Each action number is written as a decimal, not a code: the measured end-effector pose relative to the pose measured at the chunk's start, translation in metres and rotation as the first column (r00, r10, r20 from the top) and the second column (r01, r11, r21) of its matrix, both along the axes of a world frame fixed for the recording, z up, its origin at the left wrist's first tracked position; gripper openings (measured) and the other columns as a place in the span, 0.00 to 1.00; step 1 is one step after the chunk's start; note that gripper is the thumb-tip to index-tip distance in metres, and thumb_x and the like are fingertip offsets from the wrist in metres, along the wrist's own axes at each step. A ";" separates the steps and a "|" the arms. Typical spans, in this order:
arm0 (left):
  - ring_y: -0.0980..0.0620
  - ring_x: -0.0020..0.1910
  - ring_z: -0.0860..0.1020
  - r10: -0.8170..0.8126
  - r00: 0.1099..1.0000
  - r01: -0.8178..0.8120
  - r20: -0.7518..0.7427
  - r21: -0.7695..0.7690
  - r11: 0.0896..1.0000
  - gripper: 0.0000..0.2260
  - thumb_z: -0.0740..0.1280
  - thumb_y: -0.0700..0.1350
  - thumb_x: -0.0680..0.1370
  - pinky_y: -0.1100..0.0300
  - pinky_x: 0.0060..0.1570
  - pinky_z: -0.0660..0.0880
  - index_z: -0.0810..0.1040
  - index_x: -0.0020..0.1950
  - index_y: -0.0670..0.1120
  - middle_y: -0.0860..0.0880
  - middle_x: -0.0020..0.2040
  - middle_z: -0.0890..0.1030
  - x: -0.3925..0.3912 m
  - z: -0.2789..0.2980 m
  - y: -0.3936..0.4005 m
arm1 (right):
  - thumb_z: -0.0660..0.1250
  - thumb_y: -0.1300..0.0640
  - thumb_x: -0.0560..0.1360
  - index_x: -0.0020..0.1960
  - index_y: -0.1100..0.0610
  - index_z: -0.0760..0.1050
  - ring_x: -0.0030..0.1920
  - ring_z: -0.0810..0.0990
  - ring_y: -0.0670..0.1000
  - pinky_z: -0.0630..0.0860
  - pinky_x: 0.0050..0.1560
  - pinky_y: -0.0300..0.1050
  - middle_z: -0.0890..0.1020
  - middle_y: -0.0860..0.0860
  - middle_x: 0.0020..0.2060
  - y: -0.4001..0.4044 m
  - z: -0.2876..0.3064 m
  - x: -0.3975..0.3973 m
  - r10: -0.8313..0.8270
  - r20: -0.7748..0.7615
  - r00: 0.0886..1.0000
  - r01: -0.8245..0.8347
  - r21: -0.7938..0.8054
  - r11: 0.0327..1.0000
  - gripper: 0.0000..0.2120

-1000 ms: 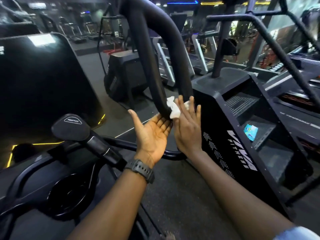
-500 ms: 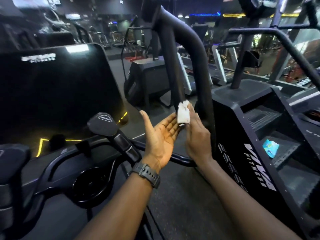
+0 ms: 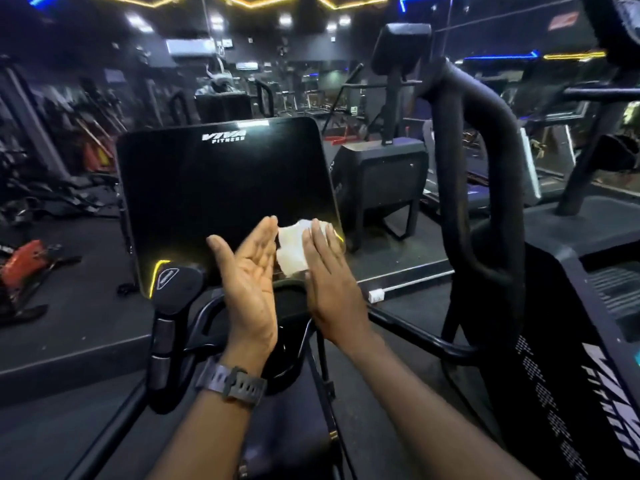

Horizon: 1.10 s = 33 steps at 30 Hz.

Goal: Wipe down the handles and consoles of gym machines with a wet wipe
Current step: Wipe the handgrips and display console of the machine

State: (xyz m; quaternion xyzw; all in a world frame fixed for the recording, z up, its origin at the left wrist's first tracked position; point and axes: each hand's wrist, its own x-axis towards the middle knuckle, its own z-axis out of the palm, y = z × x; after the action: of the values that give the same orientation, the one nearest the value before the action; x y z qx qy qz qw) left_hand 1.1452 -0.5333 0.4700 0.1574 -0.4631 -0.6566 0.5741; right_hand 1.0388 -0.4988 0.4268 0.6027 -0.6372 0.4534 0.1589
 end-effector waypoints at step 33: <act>0.49 0.71 0.74 -0.266 0.956 0.235 0.124 0.219 0.947 0.42 0.44 0.72 0.78 0.52 0.75 0.65 0.69 0.75 0.42 0.43 0.73 0.74 -0.016 -0.056 0.011 | 0.45 0.36 0.82 0.81 0.53 0.45 0.79 0.48 0.45 0.55 0.77 0.48 0.48 0.49 0.80 0.038 -0.094 -0.011 -0.042 0.297 0.954 0.007 0.120 0.993 0.33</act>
State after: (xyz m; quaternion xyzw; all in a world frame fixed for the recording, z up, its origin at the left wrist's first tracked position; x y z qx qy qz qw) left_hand 1.1287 -0.5222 0.4145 0.2039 -0.4527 -0.7540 0.4301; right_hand 1.0274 -0.4604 0.3330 0.5274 -0.6869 0.4990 0.0305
